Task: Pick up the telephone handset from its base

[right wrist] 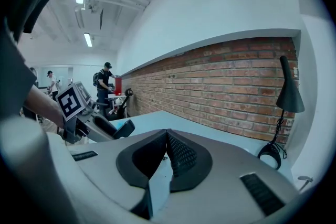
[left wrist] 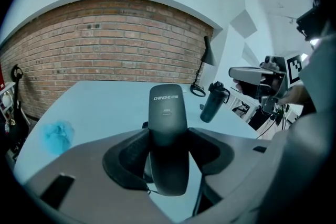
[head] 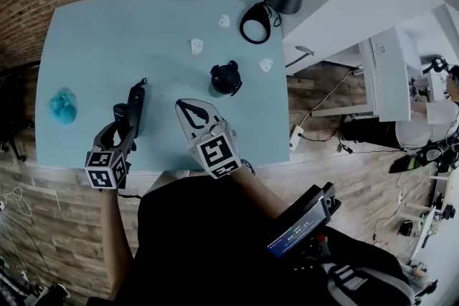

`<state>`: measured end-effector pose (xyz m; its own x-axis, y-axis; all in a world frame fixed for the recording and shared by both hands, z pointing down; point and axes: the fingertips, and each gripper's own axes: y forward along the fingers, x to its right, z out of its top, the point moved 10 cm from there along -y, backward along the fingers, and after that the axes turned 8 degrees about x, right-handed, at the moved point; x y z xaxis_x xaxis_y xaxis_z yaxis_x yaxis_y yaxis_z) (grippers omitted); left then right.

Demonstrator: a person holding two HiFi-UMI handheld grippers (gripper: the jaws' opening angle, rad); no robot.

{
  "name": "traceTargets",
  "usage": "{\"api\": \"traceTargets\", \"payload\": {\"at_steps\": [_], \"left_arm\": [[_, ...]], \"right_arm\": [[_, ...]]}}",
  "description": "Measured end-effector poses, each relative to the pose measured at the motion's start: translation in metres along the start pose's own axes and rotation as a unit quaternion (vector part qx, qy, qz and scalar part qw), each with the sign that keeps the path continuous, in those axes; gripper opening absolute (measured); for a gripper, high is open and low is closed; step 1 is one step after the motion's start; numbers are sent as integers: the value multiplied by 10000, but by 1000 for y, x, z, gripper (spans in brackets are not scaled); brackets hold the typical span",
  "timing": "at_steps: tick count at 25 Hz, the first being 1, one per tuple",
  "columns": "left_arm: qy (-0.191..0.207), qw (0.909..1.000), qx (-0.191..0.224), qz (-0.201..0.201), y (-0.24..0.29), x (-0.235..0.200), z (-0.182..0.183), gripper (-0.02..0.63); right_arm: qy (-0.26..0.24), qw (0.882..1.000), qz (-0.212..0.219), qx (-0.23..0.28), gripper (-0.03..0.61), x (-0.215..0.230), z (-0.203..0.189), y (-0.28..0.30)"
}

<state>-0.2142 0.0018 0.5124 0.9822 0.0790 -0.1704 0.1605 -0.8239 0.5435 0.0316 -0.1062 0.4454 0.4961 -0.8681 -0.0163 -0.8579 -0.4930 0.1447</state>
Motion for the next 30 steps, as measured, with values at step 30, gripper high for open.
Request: {"api": "traceTargets", "payload": {"at_steps": [30], "left_arm": [[253, 9914, 1268, 184, -87, -33, -43, 259]], "right_arm": [[-400, 9957, 776, -312, 8, -110, -11, 37]]}}
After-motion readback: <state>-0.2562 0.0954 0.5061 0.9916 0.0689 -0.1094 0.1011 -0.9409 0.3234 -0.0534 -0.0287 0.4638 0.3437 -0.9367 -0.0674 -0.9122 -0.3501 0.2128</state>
